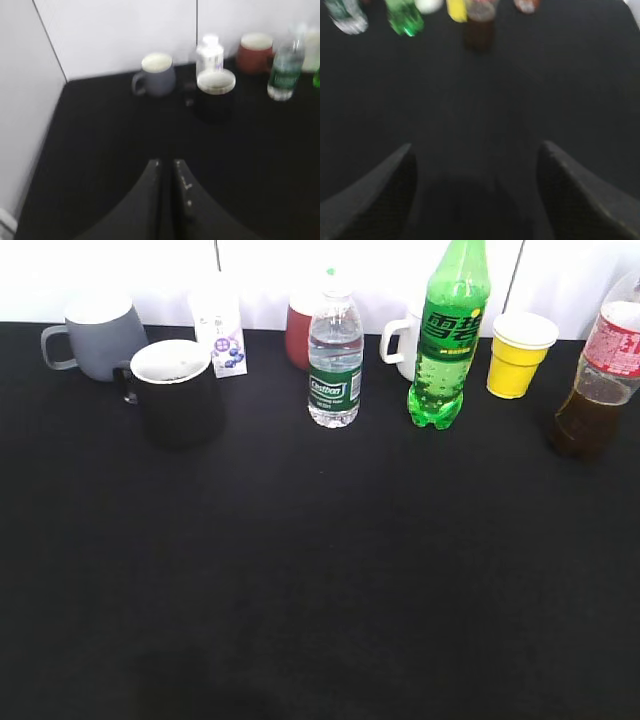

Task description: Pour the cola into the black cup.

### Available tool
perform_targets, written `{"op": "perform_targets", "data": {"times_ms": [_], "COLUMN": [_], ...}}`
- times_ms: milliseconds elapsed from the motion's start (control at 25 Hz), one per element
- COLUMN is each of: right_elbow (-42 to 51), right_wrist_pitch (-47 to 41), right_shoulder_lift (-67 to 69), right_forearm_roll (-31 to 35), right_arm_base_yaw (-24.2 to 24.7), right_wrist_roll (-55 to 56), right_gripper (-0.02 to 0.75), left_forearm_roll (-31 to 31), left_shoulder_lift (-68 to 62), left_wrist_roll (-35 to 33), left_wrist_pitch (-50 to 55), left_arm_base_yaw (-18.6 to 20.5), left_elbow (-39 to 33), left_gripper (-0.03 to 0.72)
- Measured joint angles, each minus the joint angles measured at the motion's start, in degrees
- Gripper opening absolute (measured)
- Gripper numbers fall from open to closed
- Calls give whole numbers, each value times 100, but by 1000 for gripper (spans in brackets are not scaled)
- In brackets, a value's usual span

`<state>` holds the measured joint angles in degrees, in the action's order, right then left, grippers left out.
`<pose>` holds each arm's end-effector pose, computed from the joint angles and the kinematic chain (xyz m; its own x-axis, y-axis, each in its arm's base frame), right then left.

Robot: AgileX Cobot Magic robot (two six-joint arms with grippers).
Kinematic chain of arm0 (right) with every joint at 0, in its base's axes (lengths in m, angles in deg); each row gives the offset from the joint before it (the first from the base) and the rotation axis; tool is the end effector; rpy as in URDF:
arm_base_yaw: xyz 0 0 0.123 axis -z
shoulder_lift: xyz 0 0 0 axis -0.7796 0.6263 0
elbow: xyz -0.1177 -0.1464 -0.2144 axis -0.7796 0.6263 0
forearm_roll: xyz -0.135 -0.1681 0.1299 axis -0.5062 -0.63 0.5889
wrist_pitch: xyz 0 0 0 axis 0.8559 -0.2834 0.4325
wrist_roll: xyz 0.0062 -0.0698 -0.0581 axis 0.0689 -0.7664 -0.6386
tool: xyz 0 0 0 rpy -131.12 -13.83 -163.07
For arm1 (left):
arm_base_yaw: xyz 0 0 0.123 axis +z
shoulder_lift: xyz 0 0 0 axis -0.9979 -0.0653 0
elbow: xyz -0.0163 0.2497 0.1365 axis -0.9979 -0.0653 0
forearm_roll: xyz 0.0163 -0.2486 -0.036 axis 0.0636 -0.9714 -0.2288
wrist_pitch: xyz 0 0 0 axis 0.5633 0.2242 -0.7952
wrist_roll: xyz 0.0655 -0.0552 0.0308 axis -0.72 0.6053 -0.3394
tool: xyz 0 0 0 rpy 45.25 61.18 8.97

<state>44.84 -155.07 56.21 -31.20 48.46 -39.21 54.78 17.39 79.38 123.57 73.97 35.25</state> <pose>-0.0323 0.0002 0.3062 -0.4415 -0.0405 -0.8964 -0.0735 0.9973 -0.0089 -0.0190 0.0042 0.3119 -0.4591 0.0942 -0.8834 0.2102 0.9776 -0.0050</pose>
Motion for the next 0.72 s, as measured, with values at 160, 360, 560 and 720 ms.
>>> {"op": "perform_targets", "data": {"times_ms": [160, 360, 560, 720], "right_elbow": [0, 307, 434, 800], "right_wrist_pitch": [-31, -41, -45, 742], "right_shoulder_lift": [0, 0, 0, 0], "right_forearm_roll": [-116, 16, 46, 230], "right_arm_base_yaw": [0, 0, 0, 0], "right_wrist_roll": [-54, -147, -153, -66], "right_gripper": [565, 565, 565, 565], "left_forearm_roll": [0, 0, 0, 0], "left_shoulder_lift": [5, 5, 5, 5], "left_wrist_roll": [5, 5, 5, 5], "left_wrist_pitch": [-35, -67, -68, -87], "left_arm_base_yaw": [0, 0, 0, 0], "left_elbow": [-568, -568, -568, -572], "left_gripper": [47, 129, 529, 539]}}
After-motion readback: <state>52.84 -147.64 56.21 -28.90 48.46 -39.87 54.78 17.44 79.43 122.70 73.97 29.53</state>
